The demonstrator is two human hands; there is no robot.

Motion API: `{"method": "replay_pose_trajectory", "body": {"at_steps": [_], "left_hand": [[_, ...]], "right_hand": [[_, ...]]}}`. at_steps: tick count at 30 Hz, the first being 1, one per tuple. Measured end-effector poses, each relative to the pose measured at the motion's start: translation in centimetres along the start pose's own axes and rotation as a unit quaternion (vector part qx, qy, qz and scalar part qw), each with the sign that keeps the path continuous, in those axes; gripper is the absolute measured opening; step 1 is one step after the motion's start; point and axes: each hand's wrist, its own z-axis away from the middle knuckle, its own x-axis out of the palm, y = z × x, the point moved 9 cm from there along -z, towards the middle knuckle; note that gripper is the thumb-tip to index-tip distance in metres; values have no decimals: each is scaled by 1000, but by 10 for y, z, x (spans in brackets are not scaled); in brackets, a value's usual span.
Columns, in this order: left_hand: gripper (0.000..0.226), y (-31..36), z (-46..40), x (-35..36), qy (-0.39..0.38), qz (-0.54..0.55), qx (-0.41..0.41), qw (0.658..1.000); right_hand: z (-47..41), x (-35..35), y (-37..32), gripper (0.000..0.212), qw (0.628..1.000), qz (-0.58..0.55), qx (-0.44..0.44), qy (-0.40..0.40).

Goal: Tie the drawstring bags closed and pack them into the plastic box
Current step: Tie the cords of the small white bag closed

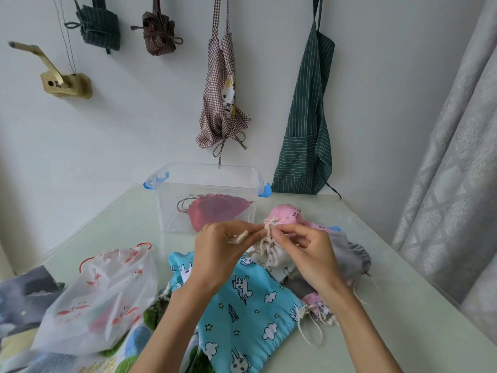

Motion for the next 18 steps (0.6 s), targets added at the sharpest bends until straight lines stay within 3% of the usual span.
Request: {"method": "replay_pose_trajectory", "body": {"at_steps": [4,7,13,18], "left_hand": [[17,1,-2,-1,2,-68,-2,998],[14,-2,-2,-6,-1,-113,-13,994],[9,-12,-4,-11,-15,-189,-16,982],[12,-14,-3,-5,-23,-203,-26,979]], "right_hand": [[2,-6,-17,3,975,193,-86,66],[5,-9,-24,7,942,301,-120,84],[9,-19,-29,2,903,391,-158,82],[5,-26,-16,3,909,398,-103,73]]}}
